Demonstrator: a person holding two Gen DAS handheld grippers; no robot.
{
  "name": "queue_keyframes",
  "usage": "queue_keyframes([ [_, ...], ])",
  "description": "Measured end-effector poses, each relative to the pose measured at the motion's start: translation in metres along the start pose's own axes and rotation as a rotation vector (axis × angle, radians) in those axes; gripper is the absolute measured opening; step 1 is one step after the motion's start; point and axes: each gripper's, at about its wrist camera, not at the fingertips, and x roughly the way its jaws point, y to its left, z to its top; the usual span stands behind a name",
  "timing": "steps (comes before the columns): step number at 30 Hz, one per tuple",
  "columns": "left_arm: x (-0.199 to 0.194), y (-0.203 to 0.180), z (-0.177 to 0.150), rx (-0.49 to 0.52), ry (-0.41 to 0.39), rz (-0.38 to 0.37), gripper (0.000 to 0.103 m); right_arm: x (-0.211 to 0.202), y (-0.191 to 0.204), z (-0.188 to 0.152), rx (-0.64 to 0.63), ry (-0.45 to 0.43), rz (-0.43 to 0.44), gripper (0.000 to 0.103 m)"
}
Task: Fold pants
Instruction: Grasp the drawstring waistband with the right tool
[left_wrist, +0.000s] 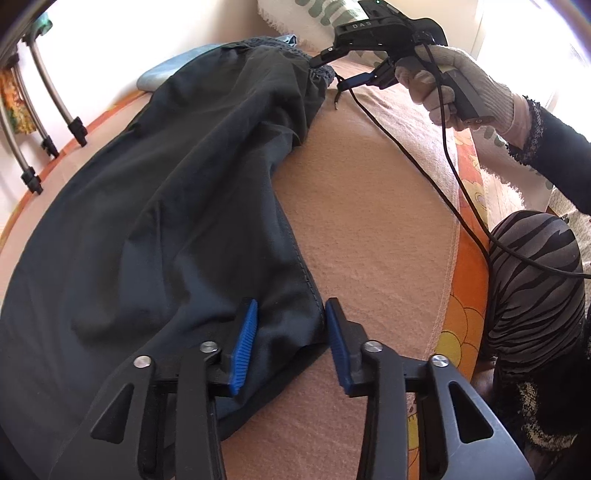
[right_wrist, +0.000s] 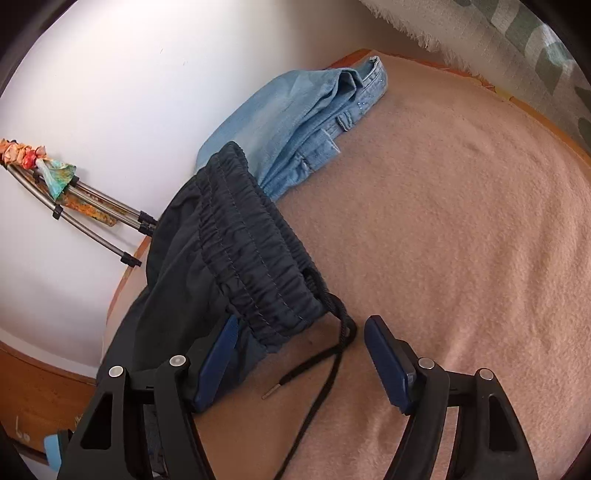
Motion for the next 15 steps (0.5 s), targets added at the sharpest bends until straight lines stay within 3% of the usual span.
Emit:
queue_keyframes([
  [3, -0.004, 0.005, -0.001, -0.015, -0.001, -0.010, 0.027, 0.013, 0.009, 0.000, 0.006, -0.026, -0.001, 0.063],
  [4, -0.005, 0.006, -0.002, -0.018, 0.000, -0.012, 0.027, 0.016, 0.013, 0.000, 0.006, -0.041, -0.009, 0.058],
  [5, -0.006, 0.005, -0.002, -0.019, 0.004, -0.014, 0.027, 0.020, 0.014, 0.000, 0.016, -0.038, 0.007, 0.045],
  [7, -0.015, 0.002, -0.005, -0.014, -0.007, 0.001, 0.028, 0.024, 0.012, 0.000, 0.051, -0.031, 0.016, 0.037],
  [11, -0.032, -0.006, -0.008, -0.008, -0.037, 0.040, 0.057, 0.015, 0.018, 0.005, 0.050, -0.067, 0.019, 0.028],
  [15, -0.013, -0.022, -0.006, 0.084, 0.010, 0.103, 0.059, -0.004, 0.030, 0.011, 0.016, -0.107, 0.019, 0.026],
])
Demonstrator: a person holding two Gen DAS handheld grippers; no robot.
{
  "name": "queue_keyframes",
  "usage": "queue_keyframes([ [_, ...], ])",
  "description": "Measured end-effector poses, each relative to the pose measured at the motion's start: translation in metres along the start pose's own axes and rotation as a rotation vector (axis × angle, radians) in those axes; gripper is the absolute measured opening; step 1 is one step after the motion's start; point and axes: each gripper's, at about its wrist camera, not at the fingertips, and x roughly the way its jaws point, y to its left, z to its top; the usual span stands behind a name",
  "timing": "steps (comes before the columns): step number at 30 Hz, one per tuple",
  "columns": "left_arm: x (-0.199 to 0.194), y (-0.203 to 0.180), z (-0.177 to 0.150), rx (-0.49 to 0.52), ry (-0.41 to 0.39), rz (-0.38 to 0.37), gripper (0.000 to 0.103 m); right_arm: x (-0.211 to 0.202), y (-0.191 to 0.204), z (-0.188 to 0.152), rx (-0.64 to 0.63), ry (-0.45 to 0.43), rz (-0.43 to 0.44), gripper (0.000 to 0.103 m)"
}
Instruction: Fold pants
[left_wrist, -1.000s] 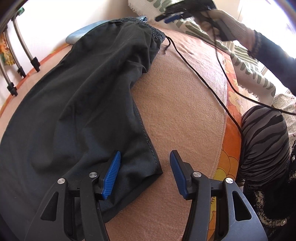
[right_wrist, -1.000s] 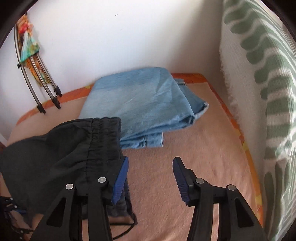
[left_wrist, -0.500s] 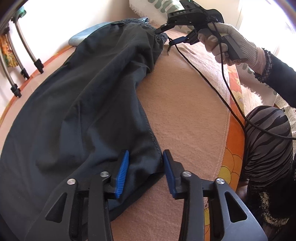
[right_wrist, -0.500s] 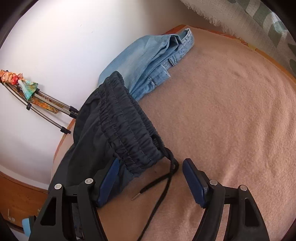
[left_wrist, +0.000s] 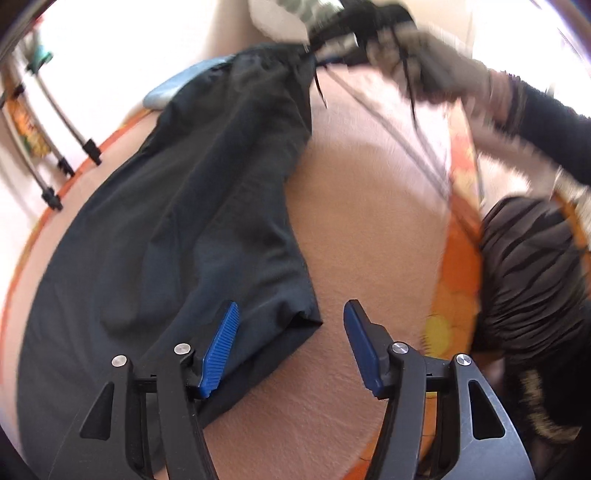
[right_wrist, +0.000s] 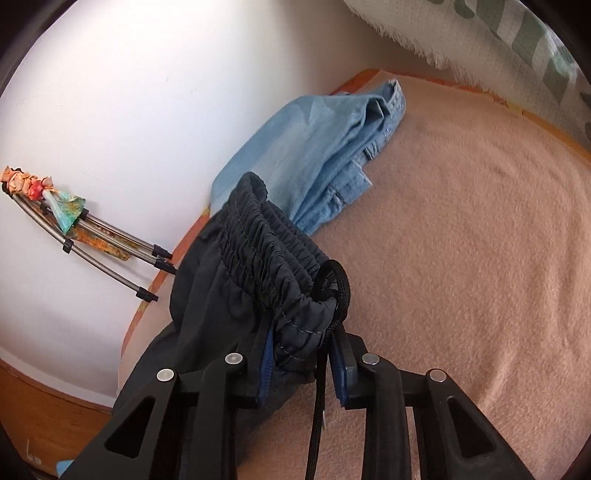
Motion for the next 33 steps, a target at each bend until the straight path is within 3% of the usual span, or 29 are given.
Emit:
queue_keyframes([
  [2, 0.012, -0.003, 0.001, 0.014, 0.024, -0.003, 0.059, -0.002, 0.007, 0.004, -0.027, -0.002, -0.018, 0.025],
  [4, 0.014, -0.005, 0.004, 0.035, -0.015, -0.030, 0.038, -0.002, 0.012, 0.004, -0.048, 0.003, -0.036, 0.025],
  [5, 0.014, -0.005, 0.006, 0.037, -0.022, -0.044, 0.013, -0.002, 0.013, 0.003, -0.052, 0.007, -0.044, 0.025],
  [6, 0.013, -0.003, 0.008, 0.037, -0.020, -0.018, 0.006, -0.001, 0.015, 0.003, -0.056, 0.009, -0.050, 0.025],
  [13, -0.028, 0.017, 0.007, -0.082, -0.146, -0.139, 0.003, -0.032, 0.047, 0.018, -0.231, -0.011, -0.107, 0.022],
  [17, -0.011, 0.005, 0.007, -0.028, -0.093, -0.167, 0.003, -0.033, 0.045, 0.016, -0.347, -0.011, -0.214, 0.022],
  [21, -0.003, -0.001, 0.005, -0.027, -0.062, -0.184, 0.005, 0.006, 0.024, 0.007, -0.379, 0.091, -0.323, 0.023],
  [23, -0.012, 0.001, 0.004, -0.034, -0.072, -0.196, 0.011, 0.013, 0.011, 0.006, -0.358, 0.152, -0.316, 0.033],
  [26, -0.032, 0.017, 0.002, -0.073, -0.115, -0.181, 0.025, -0.010, 0.011, 0.009, -0.355, 0.103, -0.305, 0.042],
  [29, -0.045, 0.032, 0.002, -0.121, -0.165, -0.163, 0.037, -0.044, 0.032, 0.012, -0.440, 0.005, -0.301, 0.042],
  [33, -0.038, 0.046, 0.009, -0.142, -0.180, -0.132, 0.038, -0.055, 0.083, 0.014, -0.636, -0.044, -0.221, 0.046],
])
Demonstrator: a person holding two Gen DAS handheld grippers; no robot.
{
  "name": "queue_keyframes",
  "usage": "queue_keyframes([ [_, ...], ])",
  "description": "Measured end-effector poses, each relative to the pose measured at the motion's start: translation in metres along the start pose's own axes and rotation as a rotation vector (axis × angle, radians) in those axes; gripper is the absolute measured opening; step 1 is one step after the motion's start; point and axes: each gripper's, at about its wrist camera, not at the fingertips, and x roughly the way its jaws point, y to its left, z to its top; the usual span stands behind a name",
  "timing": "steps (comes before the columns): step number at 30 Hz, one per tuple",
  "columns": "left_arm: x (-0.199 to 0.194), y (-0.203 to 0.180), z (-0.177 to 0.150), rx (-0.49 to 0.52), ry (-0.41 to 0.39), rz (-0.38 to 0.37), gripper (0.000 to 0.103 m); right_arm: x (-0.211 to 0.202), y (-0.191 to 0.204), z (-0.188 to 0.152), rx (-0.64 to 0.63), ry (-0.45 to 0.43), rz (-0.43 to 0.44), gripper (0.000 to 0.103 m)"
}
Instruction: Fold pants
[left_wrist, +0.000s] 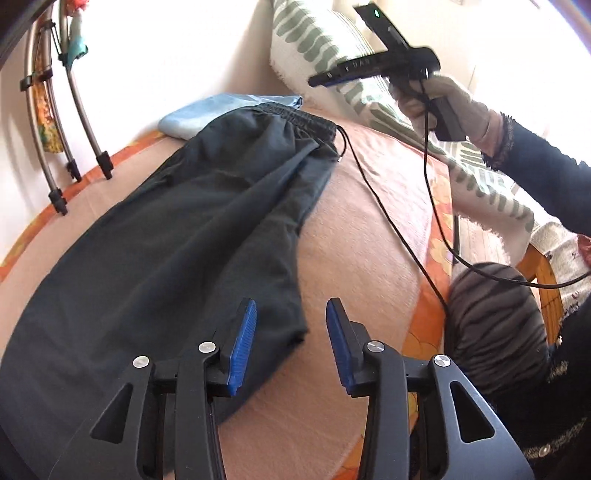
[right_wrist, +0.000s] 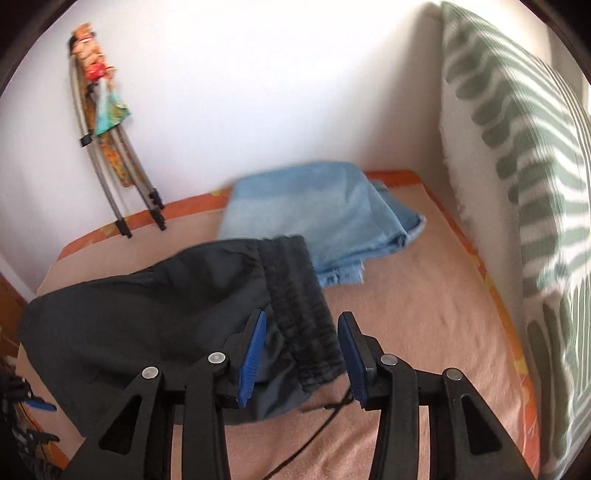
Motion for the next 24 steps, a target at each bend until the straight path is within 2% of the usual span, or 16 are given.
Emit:
queue_keyframes([
  [4, 0.023, 0.000, 0.004, 0.009, 0.041, -0.026, 0.038, 0.026, 0.059, 0.030, -0.245, 0.032, 0.111, 0.046],
  [8, 0.040, -0.003, 0.001, 0.022, 0.086, -0.068, 0.038, 0.070, 0.108, 0.044, -0.432, 0.104, 0.129, 0.044],
  [13, 0.055, -0.015, -0.013, 0.076, 0.170, -0.147, 0.038, 0.126, 0.149, 0.045, -0.634, 0.188, 0.107, 0.048],
  [15, 0.055, -0.023, -0.016, 0.117, 0.160, -0.137, 0.038, 0.144, 0.159, 0.043, -0.696, 0.216, 0.095, 0.047],
  [19, 0.055, -0.017, -0.015, 0.086, 0.147, -0.168, 0.038, 0.160, 0.172, 0.041, -0.767, 0.221, 0.076, 0.046],
  [20, 0.055, -0.017, -0.015, 0.086, 0.144, -0.170, 0.038, 0.164, 0.173, 0.040, -0.780, 0.227, 0.072, 0.044],
  [21, 0.056, -0.017, -0.015, 0.086, 0.143, -0.170, 0.038, 0.168, 0.175, 0.038, -0.799, 0.226, 0.060, 0.034],
  [22, 0.056, -0.017, -0.015, 0.083, 0.138, -0.172, 0.038, 0.169, 0.174, 0.036, -0.808, 0.233, 0.056, 0.016],
  [23, 0.056, -0.017, -0.015, 0.080, 0.134, -0.176, 0.038, 0.172, 0.174, 0.035, -0.807, 0.240, 0.055, 0.006],
  [24, 0.056, -0.017, -0.016, 0.074, 0.128, -0.181, 0.038, 0.175, 0.171, 0.036, -0.793, 0.238, 0.056, 0.003],
])
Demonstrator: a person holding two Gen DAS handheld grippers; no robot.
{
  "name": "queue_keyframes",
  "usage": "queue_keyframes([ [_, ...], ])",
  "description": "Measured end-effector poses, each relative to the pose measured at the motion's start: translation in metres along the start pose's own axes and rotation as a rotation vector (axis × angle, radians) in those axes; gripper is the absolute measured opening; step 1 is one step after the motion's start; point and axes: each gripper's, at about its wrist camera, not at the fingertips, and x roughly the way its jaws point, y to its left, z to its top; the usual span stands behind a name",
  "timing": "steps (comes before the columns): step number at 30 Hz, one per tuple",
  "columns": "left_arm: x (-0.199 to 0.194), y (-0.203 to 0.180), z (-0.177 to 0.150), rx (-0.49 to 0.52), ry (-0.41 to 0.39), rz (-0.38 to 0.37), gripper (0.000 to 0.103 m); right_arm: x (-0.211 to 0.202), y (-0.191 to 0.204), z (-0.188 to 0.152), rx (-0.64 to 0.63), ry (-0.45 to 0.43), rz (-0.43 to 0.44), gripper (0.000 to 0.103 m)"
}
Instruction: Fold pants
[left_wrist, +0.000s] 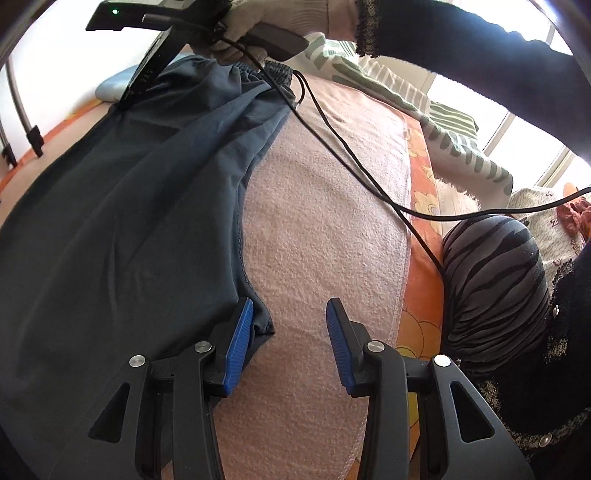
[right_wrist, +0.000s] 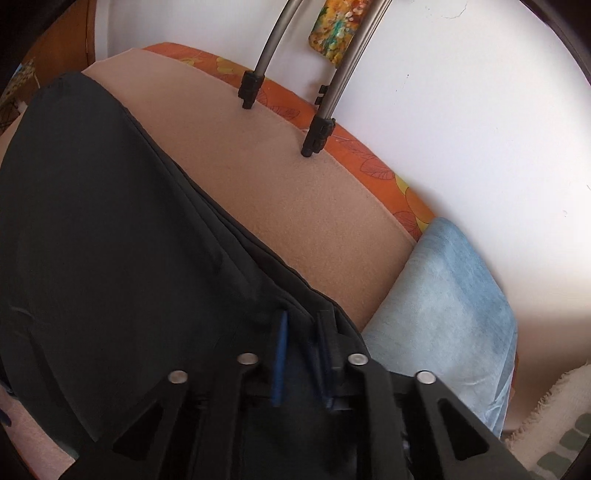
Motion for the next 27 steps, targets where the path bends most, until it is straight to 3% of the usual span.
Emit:
queue_keyframes([
  [3, 0.000, 0.001, 0.001, -0.003, -0.004, -0.004, 0.038, 0.013, -0.018, 0.000, 0.091, 0.010, -0.041, 0.001],
  [6, -0.001, -0.001, 0.001, 0.001, 0.006, -0.005, 0.038, 0.016, -0.022, 0.000, 0.119, 0.002, -0.003, 0.003],
  [8, -0.003, -0.002, -0.001, 0.005, 0.016, -0.007, 0.038, 0.013, -0.022, -0.002, 0.125, 0.008, -0.018, 0.031],
  [11, -0.018, 0.003, -0.005, -0.036, -0.010, 0.006, 0.038, 0.000, -0.027, -0.005, 0.164, -0.023, -0.021, 0.037],
  [15, -0.069, 0.024, -0.020, -0.171, -0.129, 0.099, 0.038, -0.032, -0.035, -0.014, 0.267, -0.113, 0.014, 0.042],
  [18, -0.106, 0.039, -0.042, -0.271, -0.199, 0.196, 0.042, -0.062, -0.030, -0.022, 0.334, -0.193, 0.049, 0.054],
  [27, -0.208, 0.101, -0.171, -0.735, -0.331, 0.450, 0.055, -0.105, 0.019, -0.005, 0.373, -0.289, 0.143, 0.060],
])
